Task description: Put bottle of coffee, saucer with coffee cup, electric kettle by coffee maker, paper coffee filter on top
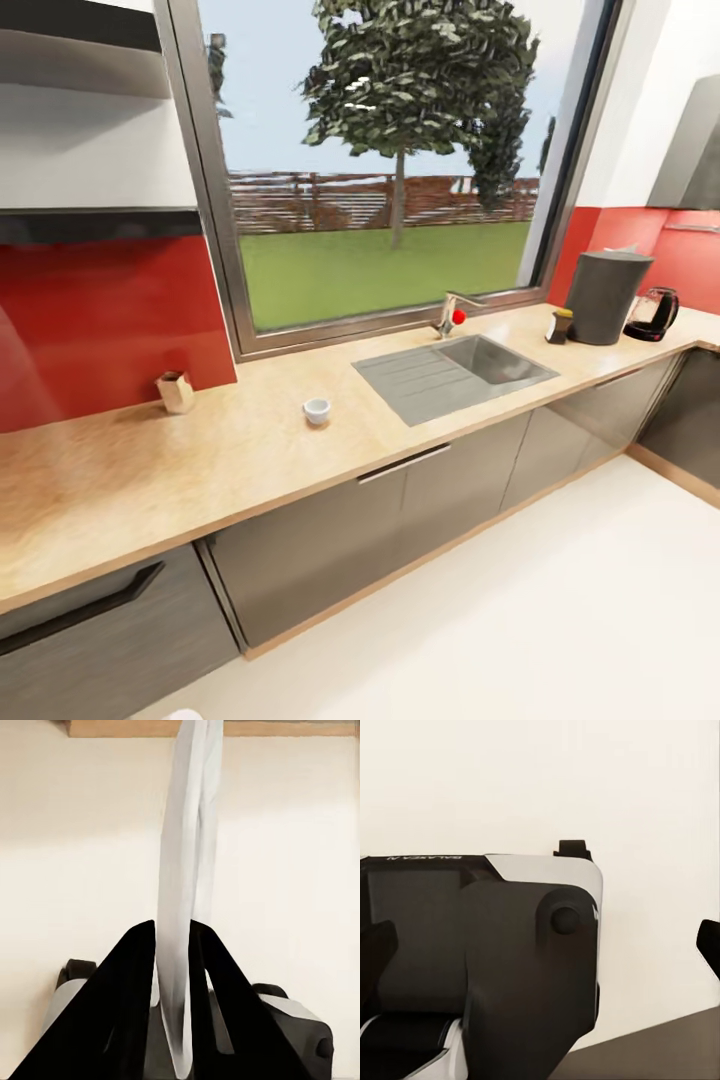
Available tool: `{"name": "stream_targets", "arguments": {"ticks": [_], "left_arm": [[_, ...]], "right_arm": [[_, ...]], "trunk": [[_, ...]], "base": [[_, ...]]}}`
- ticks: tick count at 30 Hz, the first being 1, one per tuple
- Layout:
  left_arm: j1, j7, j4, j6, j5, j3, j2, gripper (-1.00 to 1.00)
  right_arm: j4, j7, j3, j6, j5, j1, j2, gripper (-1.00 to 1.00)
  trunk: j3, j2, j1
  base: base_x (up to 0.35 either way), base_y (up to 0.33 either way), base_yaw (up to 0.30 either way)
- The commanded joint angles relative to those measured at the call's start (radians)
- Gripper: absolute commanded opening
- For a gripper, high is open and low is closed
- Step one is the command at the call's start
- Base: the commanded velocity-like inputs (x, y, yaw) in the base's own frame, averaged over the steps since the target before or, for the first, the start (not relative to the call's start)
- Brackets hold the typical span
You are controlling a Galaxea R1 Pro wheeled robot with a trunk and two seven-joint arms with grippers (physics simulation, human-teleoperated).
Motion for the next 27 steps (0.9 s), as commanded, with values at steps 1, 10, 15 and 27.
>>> {"name": "stream_targets", "arguments": {"ticks": [1,10,15,27], "left_arm": [[0.0,0.0,0.0,0.005,0.009,-0.004,-0.001,-1.0],[0.0,0.004,0.001,0.003,0.008,-0.006,-0.004,-1.0],[0.001,0.011,0.001,0.003,0.008,-0.006,-0.005,-1.0],[0.0,0.034,0.001,0.003,0.008,-0.016,-0.02,-1.0]], "right_arm": [[-0.002,0.003,0.001,0.002,-0.004,0.0,-0.001,1.0],[-0.002,0.007,0.001,-0.001,-0.004,0.0,0.001,1.0],[-0.002,0.005,0.001,-0.001,-0.004,0.0,0.0,1.0],[-0.002,0.005,0.001,-0.001,-0.004,0.0,-0.001,1.0]], "trunk": [[-0.003,-0.002,0.001],[-0.008,-0.002,0.001],[-0.008,-0.002,0.001],[-0.005,-0.002,0.001]], "base": [[0.166,-0.237,-0.203],[0.226,-0.207,-0.068],[0.234,-0.199,-0.026],[0.101,-0.243,-0.246]]}}
